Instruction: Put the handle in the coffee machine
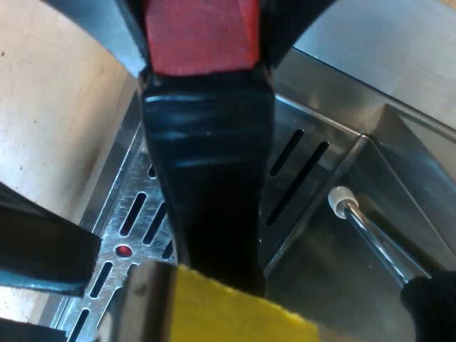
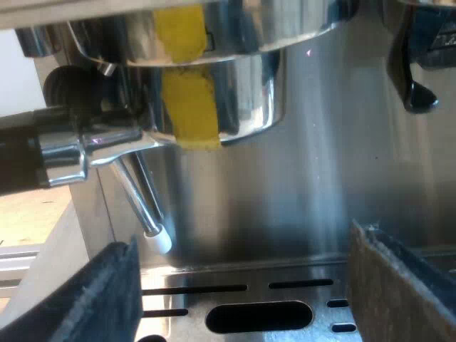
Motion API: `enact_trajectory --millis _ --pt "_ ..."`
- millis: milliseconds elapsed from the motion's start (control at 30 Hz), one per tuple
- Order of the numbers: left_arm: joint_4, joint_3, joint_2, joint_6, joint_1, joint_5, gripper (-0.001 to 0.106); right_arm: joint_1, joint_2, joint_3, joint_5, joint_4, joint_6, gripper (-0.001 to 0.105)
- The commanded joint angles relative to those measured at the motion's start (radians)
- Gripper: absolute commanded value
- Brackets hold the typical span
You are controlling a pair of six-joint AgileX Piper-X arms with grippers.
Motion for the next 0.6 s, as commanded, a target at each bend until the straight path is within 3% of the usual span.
enact_trajectory --millis 33,133,500,600 --pt "-0.061 -0.033 -0.039 0.011 -0.005 0.189 0.000 -0.003 -0.004 -0.010 0.007 -0.006 -0.009 0.063" --pt "-0.080 -0.033 -0.036 -0.001 -0.016 0.215 0.000 -0.003 -0.004 -0.010 0.007 -0.006 -0.009 0.063" --pt "-0.116 -0.033 -0.029 -0.006 -0.042 0.167 0.000 -0.003 -0.004 -0.008 0.007 -0.003 -0.009 0.063" --pt "-0.062 -0.033 -0.029 -0.006 -0.042 0.212 0.000 -0.012 -0.004 -0.002 0.013 0.004 -0.009 0.063"
